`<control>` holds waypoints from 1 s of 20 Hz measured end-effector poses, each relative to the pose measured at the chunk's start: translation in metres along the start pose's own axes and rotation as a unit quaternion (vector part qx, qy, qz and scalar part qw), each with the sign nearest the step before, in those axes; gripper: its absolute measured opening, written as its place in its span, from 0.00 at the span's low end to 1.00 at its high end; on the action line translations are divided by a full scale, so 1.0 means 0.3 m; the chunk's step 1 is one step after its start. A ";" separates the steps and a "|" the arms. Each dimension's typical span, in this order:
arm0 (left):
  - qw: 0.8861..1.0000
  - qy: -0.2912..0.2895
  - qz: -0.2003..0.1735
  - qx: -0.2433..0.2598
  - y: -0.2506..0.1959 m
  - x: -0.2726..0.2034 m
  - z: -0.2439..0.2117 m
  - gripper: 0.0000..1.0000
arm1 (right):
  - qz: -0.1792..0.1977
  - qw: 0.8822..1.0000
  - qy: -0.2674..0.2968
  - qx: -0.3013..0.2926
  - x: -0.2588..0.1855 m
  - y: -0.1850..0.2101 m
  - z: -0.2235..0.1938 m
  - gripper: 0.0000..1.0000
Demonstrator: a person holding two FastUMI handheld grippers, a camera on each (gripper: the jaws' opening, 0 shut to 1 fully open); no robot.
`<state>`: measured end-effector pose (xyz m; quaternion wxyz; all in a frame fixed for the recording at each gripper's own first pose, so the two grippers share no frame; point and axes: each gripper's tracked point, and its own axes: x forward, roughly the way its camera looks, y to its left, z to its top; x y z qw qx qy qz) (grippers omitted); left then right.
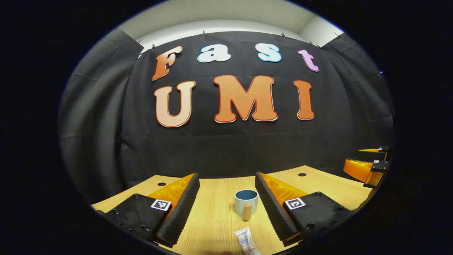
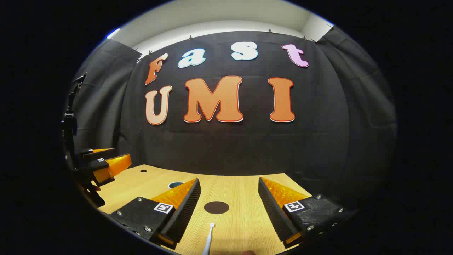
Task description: Put the toothbrush and toothpaste on the desktop into the cup, then pick up the cup and place it on the coaster on the desktop.
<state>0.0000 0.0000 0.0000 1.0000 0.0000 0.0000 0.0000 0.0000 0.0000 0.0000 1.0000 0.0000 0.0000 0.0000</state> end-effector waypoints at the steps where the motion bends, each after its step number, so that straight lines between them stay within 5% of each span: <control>1: 1.000 0.000 0.002 0.003 0.002 -0.001 0.003 1.00 | -0.002 1.000 0.000 -0.001 0.000 -0.004 0.000 0.98; 11: 1.000 -0.010 0.000 0.007 -0.014 -0.017 0.035 1.00 | 0.010 1.000 -0.005 -0.013 -0.023 0.010 0.012 0.98; 20: 0.999 0.032 0.002 0.025 -0.030 -0.003 -0.052 1.00 | 0.019 0.999 0.046 -0.016 -0.028 0.034 -0.105 0.98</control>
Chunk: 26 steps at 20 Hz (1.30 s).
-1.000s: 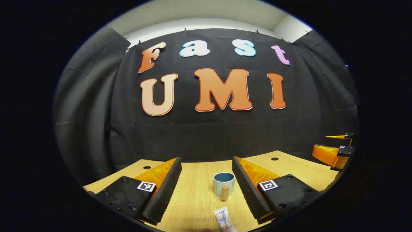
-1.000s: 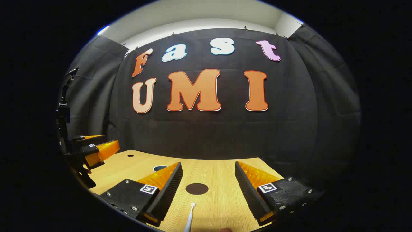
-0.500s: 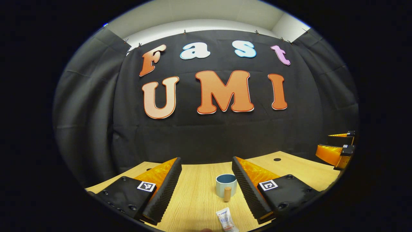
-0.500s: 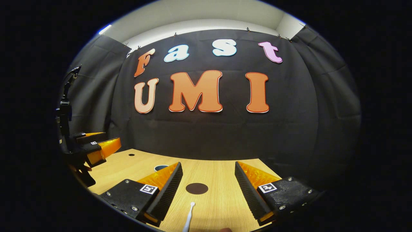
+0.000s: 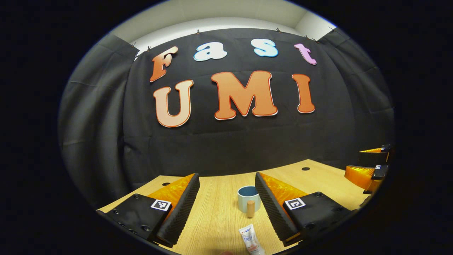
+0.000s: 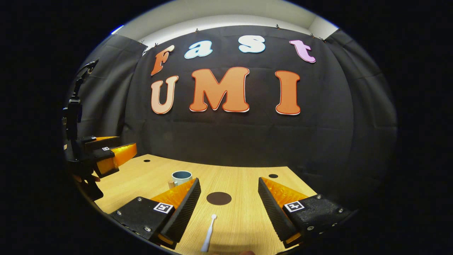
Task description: Put the toothbrush and toothpaste on the desktop into the cup, then pick up the cup and place it on the coaster on the desktop.
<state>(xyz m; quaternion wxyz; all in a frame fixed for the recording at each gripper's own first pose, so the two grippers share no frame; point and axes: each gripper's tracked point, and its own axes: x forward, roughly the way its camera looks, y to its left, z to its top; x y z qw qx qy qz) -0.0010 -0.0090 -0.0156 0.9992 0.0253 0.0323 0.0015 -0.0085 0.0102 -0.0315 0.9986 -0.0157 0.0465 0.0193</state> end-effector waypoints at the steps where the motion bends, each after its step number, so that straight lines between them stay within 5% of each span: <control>1: 1.000 0.009 -0.003 -0.001 -0.005 0.006 -0.016 1.00 | 0.001 1.000 0.007 0.003 0.000 -0.001 -0.013 0.98; 10: 0.993 0.111 -0.039 0.003 -0.044 0.034 -0.178 1.00 | 0.030 0.996 0.087 0.021 0.023 0.007 -0.097 0.99; 16: 0.984 0.175 -0.036 0.013 -0.027 0.055 -0.259 1.00 | 0.066 0.974 0.214 0.011 0.022 0.055 -0.225 0.98; 21: 0.970 0.234 -0.061 -0.004 -0.062 0.071 -0.336 1.00 | 0.080 0.957 0.279 0.025 0.024 0.087 -0.264 0.96; 26: 0.944 0.320 -0.073 -0.004 -0.090 0.079 -0.447 0.99 | 0.068 0.948 0.311 0.033 0.024 0.076 -0.279 0.96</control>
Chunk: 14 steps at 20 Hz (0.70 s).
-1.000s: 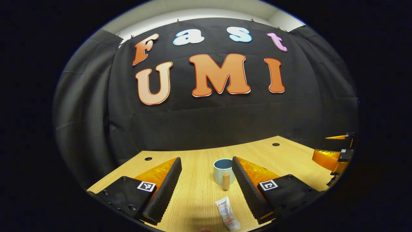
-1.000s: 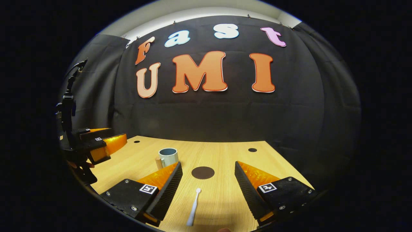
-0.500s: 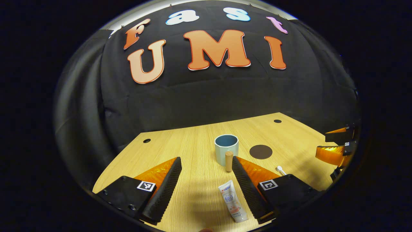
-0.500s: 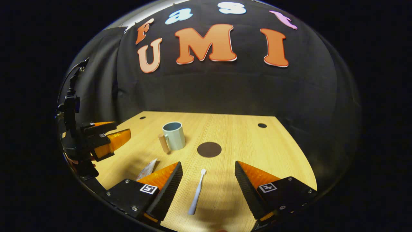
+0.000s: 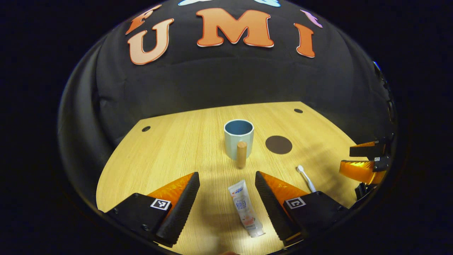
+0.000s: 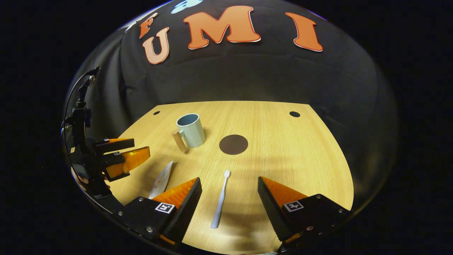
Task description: Put the toothbrush and toothpaste on the desktop into the cup, then pick up the cup and place it on the coaster on the desktop.
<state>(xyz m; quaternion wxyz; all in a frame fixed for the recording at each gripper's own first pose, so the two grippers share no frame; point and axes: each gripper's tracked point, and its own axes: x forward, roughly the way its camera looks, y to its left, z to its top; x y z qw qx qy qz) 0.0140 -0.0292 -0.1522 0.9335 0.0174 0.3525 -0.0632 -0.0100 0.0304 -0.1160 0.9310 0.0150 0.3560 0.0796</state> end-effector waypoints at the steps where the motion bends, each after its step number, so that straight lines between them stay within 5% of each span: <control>1: 1.000 0.019 -0.003 -0.003 -0.008 0.018 -0.022 0.99 | -0.004 1.000 0.007 0.002 0.006 -0.003 -0.006 0.95; 14: 0.973 0.213 -0.064 -0.059 -0.089 0.102 -0.209 1.00 | 0.012 0.993 0.117 0.031 0.088 -0.013 -0.090 0.89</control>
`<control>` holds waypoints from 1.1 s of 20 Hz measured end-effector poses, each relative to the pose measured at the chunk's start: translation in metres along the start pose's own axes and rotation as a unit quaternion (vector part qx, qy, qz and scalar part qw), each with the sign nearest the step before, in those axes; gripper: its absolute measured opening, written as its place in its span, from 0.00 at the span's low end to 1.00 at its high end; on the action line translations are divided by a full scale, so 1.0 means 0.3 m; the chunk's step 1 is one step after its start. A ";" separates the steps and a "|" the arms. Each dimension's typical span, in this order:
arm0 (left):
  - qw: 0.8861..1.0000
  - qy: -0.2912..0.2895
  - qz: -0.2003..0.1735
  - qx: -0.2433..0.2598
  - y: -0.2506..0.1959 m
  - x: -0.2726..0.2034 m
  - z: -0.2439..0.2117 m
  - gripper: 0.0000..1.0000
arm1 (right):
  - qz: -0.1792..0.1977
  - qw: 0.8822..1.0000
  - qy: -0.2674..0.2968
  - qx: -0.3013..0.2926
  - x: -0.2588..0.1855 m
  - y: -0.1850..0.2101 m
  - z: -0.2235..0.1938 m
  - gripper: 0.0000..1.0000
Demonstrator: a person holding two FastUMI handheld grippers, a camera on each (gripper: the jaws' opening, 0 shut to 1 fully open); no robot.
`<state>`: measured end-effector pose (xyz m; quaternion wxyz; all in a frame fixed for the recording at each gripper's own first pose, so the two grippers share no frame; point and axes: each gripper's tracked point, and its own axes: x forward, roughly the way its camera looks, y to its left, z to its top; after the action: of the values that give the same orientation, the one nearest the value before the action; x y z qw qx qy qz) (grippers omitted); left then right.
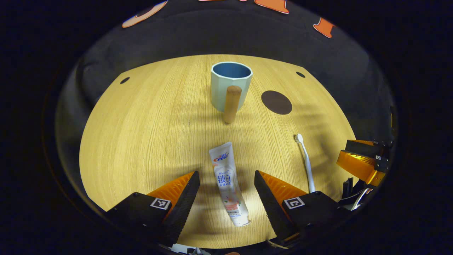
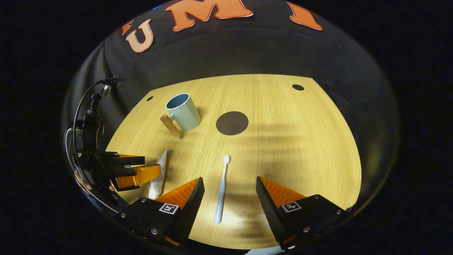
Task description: Put the toothbrush and toothpaste on the desktop into the cup, then pick up the cup and place it on the coaster on the desktop.
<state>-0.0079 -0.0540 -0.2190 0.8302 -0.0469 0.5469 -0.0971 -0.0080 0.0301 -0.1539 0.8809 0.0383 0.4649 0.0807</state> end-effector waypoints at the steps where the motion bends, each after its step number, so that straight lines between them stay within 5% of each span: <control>1: 1.000 0.013 0.001 -0.004 0.004 0.012 -0.017 1.00 | -0.003 1.000 0.002 -0.001 0.007 -0.007 0.001 0.89; 4: 0.999 0.045 -0.001 -0.023 0.003 0.052 -0.048 0.93 | -0.005 1.000 0.015 -0.003 0.024 -0.007 -0.008 0.88; 10: 0.995 0.085 0.001 -0.044 -0.022 0.081 -0.090 0.54 | -0.002 0.999 0.038 -0.009 0.064 0.008 -0.024 0.88; 18: 0.993 0.090 -0.010 -0.078 -0.015 0.057 -0.083 0.37 | -0.009 0.998 0.064 -0.014 0.103 0.022 -0.055 0.87; 22: 0.995 0.070 -0.026 -0.063 -0.023 0.086 -0.076 0.25 | -0.023 0.995 0.090 -0.023 0.145 0.018 -0.091 0.72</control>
<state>-0.0195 -0.0654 -0.2500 0.7824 -0.1067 0.6074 -0.0867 -0.0070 0.0431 -0.2039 0.8378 -0.0007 0.5409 0.0741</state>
